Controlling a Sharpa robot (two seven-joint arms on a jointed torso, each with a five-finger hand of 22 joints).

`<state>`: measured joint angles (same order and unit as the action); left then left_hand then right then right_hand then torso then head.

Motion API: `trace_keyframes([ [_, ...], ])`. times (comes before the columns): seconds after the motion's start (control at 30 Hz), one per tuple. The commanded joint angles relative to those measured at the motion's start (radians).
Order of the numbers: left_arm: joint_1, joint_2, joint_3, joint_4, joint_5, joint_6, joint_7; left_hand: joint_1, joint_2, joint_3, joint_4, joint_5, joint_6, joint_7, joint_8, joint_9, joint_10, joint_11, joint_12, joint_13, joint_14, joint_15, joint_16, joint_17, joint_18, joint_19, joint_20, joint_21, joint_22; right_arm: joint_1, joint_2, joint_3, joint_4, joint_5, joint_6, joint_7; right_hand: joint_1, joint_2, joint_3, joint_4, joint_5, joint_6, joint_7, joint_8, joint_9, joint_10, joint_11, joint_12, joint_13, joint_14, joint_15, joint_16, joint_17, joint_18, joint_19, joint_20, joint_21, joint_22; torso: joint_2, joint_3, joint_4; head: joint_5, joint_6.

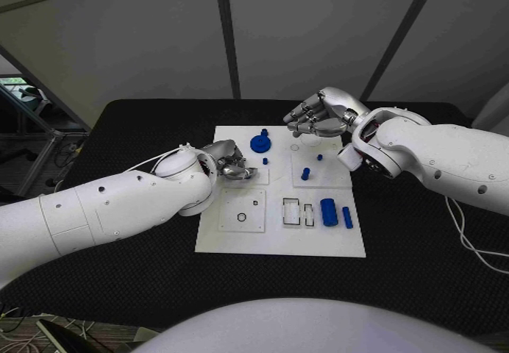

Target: Assemble the parts on the task board

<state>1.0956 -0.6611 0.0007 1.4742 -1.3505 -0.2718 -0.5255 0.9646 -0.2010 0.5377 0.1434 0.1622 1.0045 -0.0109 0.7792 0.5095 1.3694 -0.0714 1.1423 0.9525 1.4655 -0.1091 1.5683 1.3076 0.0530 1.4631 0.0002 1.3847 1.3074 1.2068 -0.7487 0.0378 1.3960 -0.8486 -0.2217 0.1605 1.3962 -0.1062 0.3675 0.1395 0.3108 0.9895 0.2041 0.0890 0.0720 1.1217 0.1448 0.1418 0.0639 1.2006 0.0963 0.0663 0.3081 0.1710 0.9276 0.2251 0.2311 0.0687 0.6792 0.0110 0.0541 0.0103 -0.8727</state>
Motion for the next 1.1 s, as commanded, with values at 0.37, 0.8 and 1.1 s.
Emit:
trace_keyframes([
  [0.37,0.000,0.011,-0.001,-0.014,0.004,0.011,-0.005,-0.016,0.016,-0.047,0.035,0.002,0.012,0.000,-0.011,0.001,0.008,0.000,0.007,0.005,0.103,-0.006,-0.004,0.254,-0.009,0.018,-0.001,0.004,0.152,0.002,0.001,0.001,0.000,0.000,-0.003,0.008,-0.004,0.003,0.005,0.000,0.006,0.000,0.006,-0.007,0.001,-0.006,-0.001,0.001,-0.001,-0.008,-0.001,-0.003,-0.001,0.012,0.000,0.004,-0.007,-0.001,0.000,0.0001,-0.0003,-0.003,0.000],
  [0.8,0.000,0.014,0.000,-0.020,0.020,-0.002,-0.003,-0.039,0.021,-0.155,0.118,0.005,0.018,0.001,-0.016,0.005,0.007,0.001,0.008,0.007,0.103,-0.006,-0.004,0.254,-0.009,0.020,0.000,0.001,0.156,0.002,0.002,0.001,-0.002,0.000,-0.002,0.008,-0.004,0.003,0.005,0.000,0.006,0.000,0.006,-0.007,0.001,-0.006,-0.001,0.001,-0.001,-0.008,-0.001,-0.003,-0.001,0.012,0.000,0.004,-0.007,-0.001,0.000,-0.0001,0.0005,-0.004,0.000],
  [1.1,0.000,0.013,0.000,-0.019,0.023,-0.011,-0.002,-0.058,0.052,-0.299,0.149,0.006,0.019,0.003,-0.021,0.010,0.007,0.003,0.008,0.008,0.103,-0.005,-0.004,0.254,-0.009,0.021,0.000,-0.002,0.158,0.002,0.001,0.001,-0.001,0.000,-0.002,0.008,-0.004,0.003,0.005,0.000,0.006,0.000,0.006,-0.007,0.001,-0.006,-0.001,0.001,-0.001,-0.008,-0.001,-0.003,-0.001,0.012,0.000,0.004,-0.007,-0.001,0.000,0.0000,0.0003,-0.005,0.000],
])
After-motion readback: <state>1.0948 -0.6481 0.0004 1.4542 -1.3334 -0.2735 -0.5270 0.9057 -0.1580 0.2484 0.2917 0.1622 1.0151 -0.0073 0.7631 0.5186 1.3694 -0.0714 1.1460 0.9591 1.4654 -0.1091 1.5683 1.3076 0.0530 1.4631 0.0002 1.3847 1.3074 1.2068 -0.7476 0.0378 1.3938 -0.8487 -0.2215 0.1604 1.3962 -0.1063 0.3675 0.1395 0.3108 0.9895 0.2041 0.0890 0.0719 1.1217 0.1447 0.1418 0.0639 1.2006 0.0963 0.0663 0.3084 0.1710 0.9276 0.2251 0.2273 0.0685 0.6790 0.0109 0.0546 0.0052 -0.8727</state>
